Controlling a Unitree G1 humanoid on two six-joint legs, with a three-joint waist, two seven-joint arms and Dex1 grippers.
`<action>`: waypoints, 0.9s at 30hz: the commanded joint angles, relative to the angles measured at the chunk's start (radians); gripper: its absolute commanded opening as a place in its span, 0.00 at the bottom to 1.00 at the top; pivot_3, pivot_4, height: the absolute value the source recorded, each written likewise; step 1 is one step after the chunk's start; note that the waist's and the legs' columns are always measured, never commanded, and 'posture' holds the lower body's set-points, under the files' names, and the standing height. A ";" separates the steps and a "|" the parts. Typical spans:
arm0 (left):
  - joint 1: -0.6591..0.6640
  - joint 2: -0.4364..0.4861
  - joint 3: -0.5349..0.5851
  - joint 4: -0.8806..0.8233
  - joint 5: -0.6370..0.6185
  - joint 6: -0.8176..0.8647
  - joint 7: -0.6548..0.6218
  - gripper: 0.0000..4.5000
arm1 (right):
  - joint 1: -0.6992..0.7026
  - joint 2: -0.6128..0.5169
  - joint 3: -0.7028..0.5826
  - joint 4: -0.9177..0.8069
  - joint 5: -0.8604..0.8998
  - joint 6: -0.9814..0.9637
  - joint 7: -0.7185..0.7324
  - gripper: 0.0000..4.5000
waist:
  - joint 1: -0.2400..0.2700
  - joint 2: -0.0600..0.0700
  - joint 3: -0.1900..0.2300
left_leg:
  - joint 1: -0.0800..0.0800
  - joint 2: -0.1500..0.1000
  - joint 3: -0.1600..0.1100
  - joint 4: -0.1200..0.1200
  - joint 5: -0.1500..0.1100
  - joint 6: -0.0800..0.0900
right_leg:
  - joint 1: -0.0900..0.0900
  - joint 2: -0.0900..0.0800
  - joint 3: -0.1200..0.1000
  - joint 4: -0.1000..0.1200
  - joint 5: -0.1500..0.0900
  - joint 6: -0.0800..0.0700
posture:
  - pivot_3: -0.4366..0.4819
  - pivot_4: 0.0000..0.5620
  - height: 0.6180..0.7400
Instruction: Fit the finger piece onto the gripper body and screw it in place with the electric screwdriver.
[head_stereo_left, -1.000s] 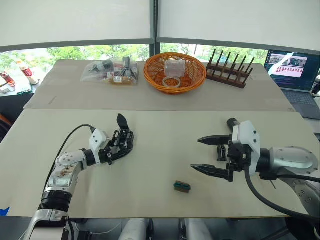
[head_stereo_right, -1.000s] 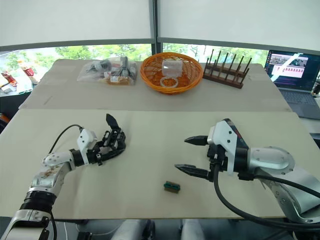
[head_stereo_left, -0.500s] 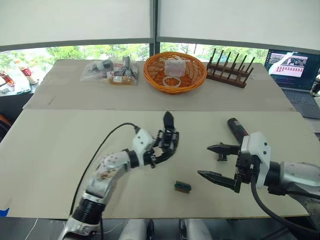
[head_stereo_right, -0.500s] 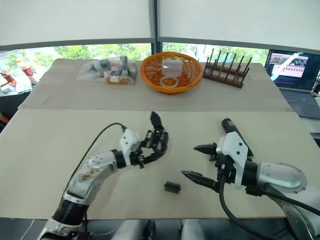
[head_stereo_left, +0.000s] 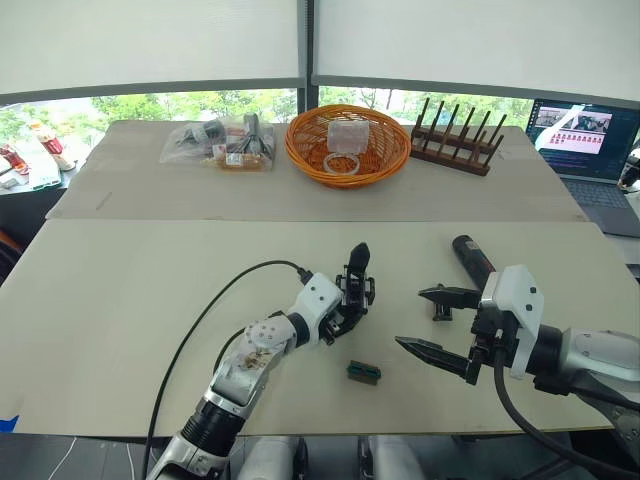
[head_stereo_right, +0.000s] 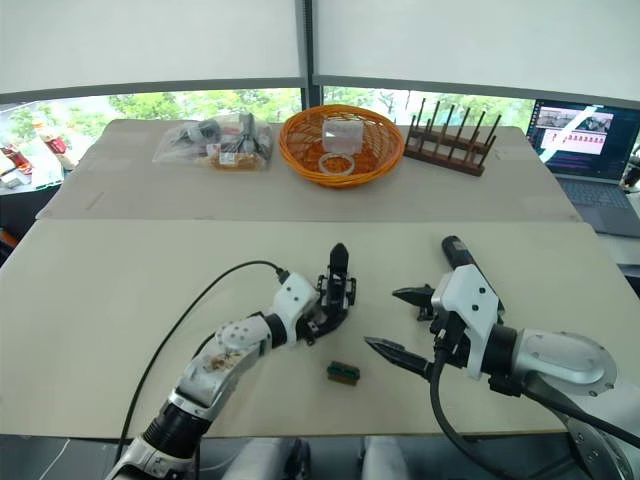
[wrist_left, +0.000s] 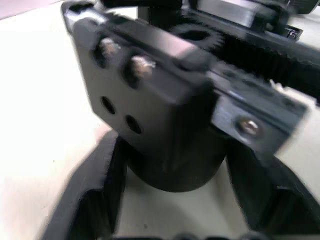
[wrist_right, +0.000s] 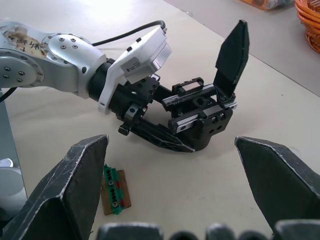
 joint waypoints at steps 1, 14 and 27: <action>0.047 0.054 0.026 -0.055 -0.029 0.002 -0.049 0.99 | -0.016 -0.011 -0.027 -0.010 0.008 -0.008 0.002 1.00 | 0.000 0.000 0.000 | 0.000 0.000 0.000 0.000 0.000 0.000 | 0.000 -0.001 0.000 0.000 0.000 0.000 | 0.48 0.27 1.00; 0.077 0.665 0.397 -0.284 -0.510 0.134 -0.678 0.99 | -0.357 -0.378 -0.089 0.304 0.527 0.552 -0.133 1.00 | -0.017 0.003 0.002 | 0.001 0.003 0.001 -0.001 0.001 -0.003 | -0.002 -0.002 -0.001 0.001 -0.004 -0.009 | 0.48 0.27 1.00; -0.279 0.689 0.347 -0.324 -0.710 0.263 -0.771 0.99 | -1.024 -0.190 0.555 1.037 0.765 0.897 -0.684 1.00 | -0.027 0.000 0.003 | -0.004 -0.002 0.007 -0.002 0.004 -0.006 | -0.004 0.000 -0.002 -0.002 -0.001 -0.001 | 0.48 0.27 1.00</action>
